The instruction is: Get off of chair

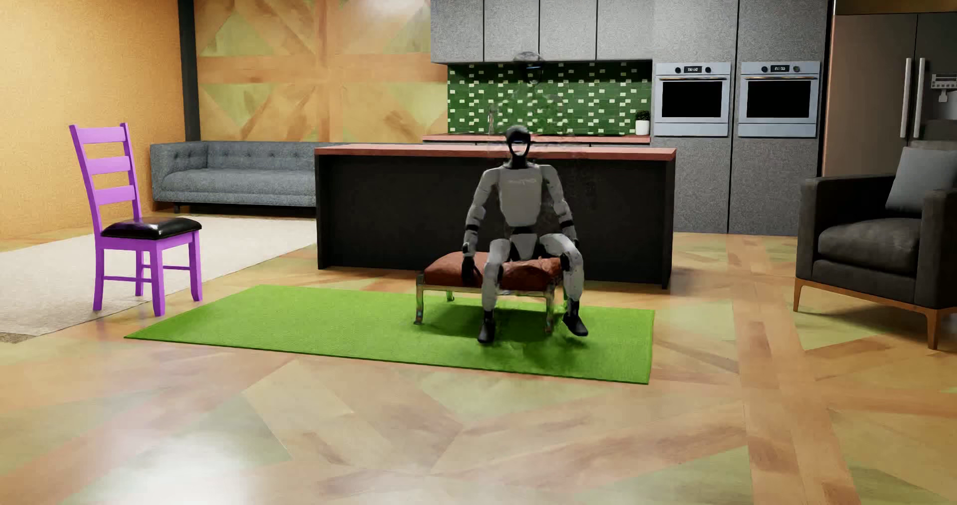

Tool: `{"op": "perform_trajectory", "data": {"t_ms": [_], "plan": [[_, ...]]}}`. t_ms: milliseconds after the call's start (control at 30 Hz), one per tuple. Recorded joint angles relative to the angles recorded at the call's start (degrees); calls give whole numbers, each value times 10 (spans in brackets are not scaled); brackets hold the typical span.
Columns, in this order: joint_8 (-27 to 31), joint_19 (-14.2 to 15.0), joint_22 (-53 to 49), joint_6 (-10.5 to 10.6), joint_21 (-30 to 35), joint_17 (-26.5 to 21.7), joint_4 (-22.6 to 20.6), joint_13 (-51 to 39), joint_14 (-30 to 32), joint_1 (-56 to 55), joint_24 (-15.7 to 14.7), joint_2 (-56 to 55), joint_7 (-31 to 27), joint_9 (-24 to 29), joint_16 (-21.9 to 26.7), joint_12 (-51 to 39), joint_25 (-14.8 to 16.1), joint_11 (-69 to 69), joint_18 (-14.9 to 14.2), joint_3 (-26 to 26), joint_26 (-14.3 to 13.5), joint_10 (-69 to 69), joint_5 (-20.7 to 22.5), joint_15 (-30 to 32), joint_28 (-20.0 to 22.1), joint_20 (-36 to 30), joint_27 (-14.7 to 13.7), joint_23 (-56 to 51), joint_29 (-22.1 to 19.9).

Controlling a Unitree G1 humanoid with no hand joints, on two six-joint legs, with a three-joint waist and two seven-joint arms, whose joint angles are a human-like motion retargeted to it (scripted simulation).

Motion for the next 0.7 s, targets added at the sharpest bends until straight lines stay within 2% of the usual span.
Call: {"op": "perform_trajectory", "data": {"t_ms": [33,67,167,200,267,333,367,400,433,467,533,567,600,633,700], "plan": [[-1,0,-2,0,-3,4,2,24,3,3,38,4,0,-4,-10,21,-40,-1,0,0,-11,0,-1,1,-31,-7,-14,6,31],[-2,0,-8,0,-14,8,2,51,4,7,35,7,1,-7,-17,45,-53,-2,-2,0,-9,-1,-3,2,-34,0,-20,2,54],[-2,3,-53,0,-57,43,6,121,3,13,-42,9,-1,-18,-24,110,-8,-3,-5,0,1,-3,-2,6,-24,46,-8,-6,39],[-1,4,-71,-1,-67,57,6,136,3,16,-51,12,-2,-21,-28,118,0,-3,-6,1,4,-3,-1,6,-7,50,-4,-12,16],[-1,0,-57,0,-73,76,2,147,5,21,-41,17,-2,-25,-32,111,4,-5,-3,2,-3,-5,2,6,4,50,-6,-22,12],[0,-2,-45,1,-61,77,-2,138,6,24,-41,20,-3,-28,-25,100,-14,-5,-2,0,-7,-5,7,6,8,36,-27,-29,37],[0,-4,-47,2,-55,70,-3,131,5,25,-43,21,-3,-29,-18,94,-18,-6,0,0,-6,-5,10,7,9,35,-28,-34,44],[1,-4,-50,2,-49,62,-2,125,6,25,-43,21,-3,-30,-10,88,-26,-6,1,0,-7,-5,12,8,19,37,-24,-42,25],[1,-4,-53,3,-47,53,-3,120,5,23,-54,20,-3,-33,-2,84,-35,-6,2,-1,-7,-5,14,8,15,37,-32,-47,56],[1,-5,-61,3,-42,45,-4,113,5,24,-68,20,-3,-33,7,79,-46,-6,2,-1,-5,-5,14,10,17,39,-37,-47,64],[3,-3,-96,4,-37,25,-4,106,4,22,-98,17,-3,-35,24,69,-62,-6,1,-1,-6,-4,14,14,-4,49,-62,-61,140],[3,-7,-131,4,-34,10,-5,106,4,21,-117,15,-2,-36,32,67,-73,-5,0,-1,-2,-4,14,17,3,54,-69,-85,172],[4,-8,-166,4,-33,-11,-5,101,5,20,-142,11,-2,-34,44,56,-71,-6,-1,-1,-6,-5,15,21,20,61,-74,-113,157],[5,-9,-213,7,-33,-37,-6,100,8,15,-167,7,-3,-36,54,46,-70,-6,-1,-3,-1,-5,15,24,36,61,-66,-147,169],[8,-10,-319,6,-28,-88,-1,86,13,10,-205,0,-4,-36,85,20,-25,-8,-7,-4,-11,-7,23,31,107,62,-41,-232,71]]}}
